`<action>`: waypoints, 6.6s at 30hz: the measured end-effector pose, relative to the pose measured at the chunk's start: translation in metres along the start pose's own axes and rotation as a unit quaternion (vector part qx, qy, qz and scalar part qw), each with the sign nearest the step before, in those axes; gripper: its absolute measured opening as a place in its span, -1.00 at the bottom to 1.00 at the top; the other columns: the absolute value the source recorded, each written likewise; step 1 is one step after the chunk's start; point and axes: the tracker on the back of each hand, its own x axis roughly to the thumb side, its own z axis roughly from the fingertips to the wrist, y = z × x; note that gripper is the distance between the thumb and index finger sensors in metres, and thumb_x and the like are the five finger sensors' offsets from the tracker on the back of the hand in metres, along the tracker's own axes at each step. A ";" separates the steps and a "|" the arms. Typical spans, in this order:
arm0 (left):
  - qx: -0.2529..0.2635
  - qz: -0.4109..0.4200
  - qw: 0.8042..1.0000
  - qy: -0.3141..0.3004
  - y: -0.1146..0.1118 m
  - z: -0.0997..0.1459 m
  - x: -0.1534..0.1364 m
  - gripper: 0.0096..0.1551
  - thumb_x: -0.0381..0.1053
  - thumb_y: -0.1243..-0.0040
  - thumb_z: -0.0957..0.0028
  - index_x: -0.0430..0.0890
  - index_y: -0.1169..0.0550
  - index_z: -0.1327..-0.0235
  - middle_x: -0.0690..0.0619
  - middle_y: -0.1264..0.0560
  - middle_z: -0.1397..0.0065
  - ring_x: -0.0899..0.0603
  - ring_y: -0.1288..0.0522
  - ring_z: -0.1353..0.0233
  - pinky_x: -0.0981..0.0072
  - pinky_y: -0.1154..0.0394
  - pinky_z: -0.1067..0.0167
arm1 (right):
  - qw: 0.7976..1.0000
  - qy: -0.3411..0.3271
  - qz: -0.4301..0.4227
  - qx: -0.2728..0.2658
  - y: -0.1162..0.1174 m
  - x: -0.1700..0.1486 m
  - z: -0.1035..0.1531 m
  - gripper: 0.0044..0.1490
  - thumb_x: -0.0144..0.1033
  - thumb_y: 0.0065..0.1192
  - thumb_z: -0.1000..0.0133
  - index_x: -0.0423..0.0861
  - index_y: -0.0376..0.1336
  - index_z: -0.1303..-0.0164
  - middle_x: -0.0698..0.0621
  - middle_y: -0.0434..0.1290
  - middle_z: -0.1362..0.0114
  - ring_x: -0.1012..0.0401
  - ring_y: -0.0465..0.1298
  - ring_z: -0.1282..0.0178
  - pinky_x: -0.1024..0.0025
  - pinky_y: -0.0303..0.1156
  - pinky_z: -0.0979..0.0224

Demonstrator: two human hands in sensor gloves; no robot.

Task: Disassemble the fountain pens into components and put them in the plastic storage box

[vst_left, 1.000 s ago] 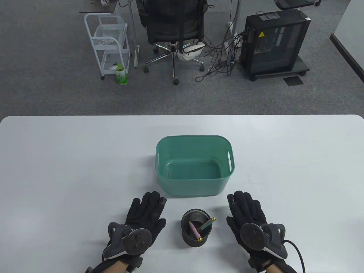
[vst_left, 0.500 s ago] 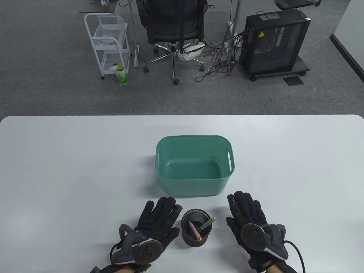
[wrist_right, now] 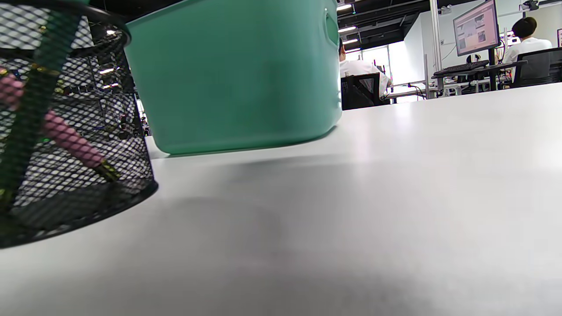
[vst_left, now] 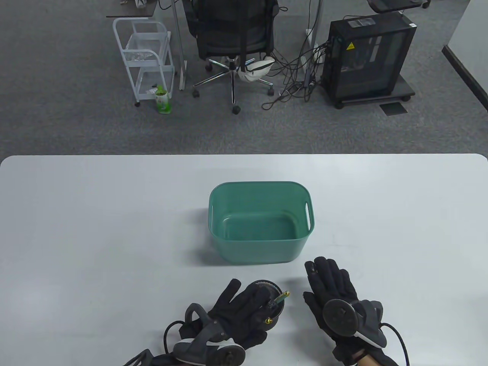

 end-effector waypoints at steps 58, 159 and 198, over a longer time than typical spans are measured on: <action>0.306 0.197 0.925 0.112 0.104 0.002 -0.059 -0.49 0.15 -0.11 -0.41 -0.18 -0.64 -0.31 -0.03 -0.70 -0.21 -0.12 -0.64 -0.18 -0.14 -0.35 -0.45 | 1.000 0.011 -0.002 0.007 -0.002 -0.002 -0.001 -0.13 0.01 -0.19 -0.30 -0.05 -0.16 -0.81 -0.10 -0.25 -0.80 -0.08 -0.15 -0.77 0.01 -0.21 -0.73; 0.207 0.085 0.975 0.005 0.109 0.007 -0.055 -0.48 0.12 -0.10 -0.41 -0.27 -0.70 -0.17 0.07 -0.70 0.10 -0.01 -0.64 0.09 -0.01 -0.50 -0.23 | 0.945 -0.232 -0.087 -0.212 -0.128 0.094 -0.011 -0.47 0.01 0.17 -0.22 0.11 0.44 -0.35 0.11 0.53 -0.27 0.23 0.54 -0.18 0.05 0.31 -0.56; 0.282 0.117 0.949 0.079 0.137 0.042 -0.087 -0.49 0.13 -0.06 -0.45 -0.24 -0.68 -0.22 0.10 -0.69 0.12 0.00 -0.65 0.10 0.01 -0.51 -0.20 | 0.927 -0.164 -0.102 -0.322 -0.162 0.046 0.002 -0.48 0.00 0.22 -0.21 0.12 0.45 -0.35 0.12 0.53 -0.29 0.23 0.53 -0.23 0.06 0.30 -0.57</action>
